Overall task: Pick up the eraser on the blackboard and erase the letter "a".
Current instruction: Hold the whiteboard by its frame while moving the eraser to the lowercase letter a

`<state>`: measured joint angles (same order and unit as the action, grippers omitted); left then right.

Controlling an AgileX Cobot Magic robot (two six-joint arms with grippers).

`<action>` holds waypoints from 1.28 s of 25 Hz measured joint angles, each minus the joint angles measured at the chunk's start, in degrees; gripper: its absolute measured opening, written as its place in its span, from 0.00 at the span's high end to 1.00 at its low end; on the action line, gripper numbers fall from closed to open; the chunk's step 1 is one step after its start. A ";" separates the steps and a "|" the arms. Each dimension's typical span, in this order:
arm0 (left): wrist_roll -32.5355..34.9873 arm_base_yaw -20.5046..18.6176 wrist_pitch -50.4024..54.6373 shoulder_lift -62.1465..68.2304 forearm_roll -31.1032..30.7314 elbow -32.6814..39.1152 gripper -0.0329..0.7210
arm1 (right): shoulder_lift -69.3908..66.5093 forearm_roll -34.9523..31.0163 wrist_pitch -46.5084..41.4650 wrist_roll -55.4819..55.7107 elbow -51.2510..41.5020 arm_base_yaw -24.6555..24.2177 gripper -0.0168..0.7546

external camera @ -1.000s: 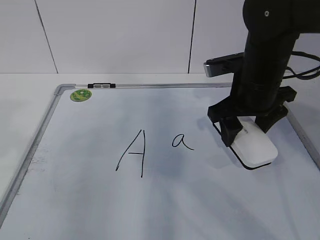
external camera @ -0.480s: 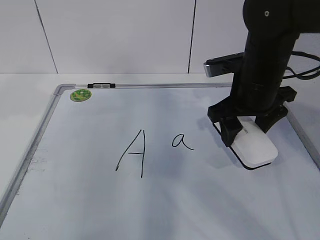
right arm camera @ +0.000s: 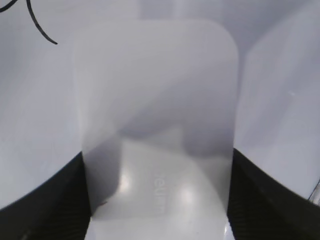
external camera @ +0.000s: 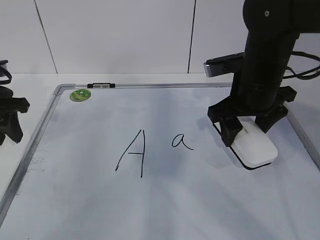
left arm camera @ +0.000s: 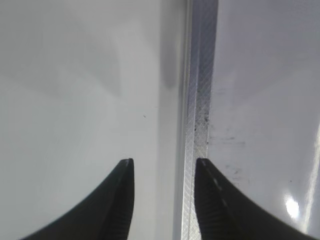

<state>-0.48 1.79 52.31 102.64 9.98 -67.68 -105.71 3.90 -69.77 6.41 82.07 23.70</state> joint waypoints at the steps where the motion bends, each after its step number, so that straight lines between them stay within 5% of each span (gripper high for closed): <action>1: 0.48 0.00 -0.08 0.84 0.48 0.00 0.56 | 0.00 0.00 0.00 0.00 0.00 0.00 0.24; 26: 4.37 0.00 -1.78 8.10 5.02 -0.59 0.62 | 0.00 0.00 0.00 0.00 0.00 0.00 0.24; 32: 4.40 0.00 -1.40 8.28 5.35 -0.84 0.71 | 0.00 0.00 0.00 0.00 0.03 0.00 0.24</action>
<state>3.92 1.79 50.91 110.92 15.33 -68.53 -105.71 3.90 -69.77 6.41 82.11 23.70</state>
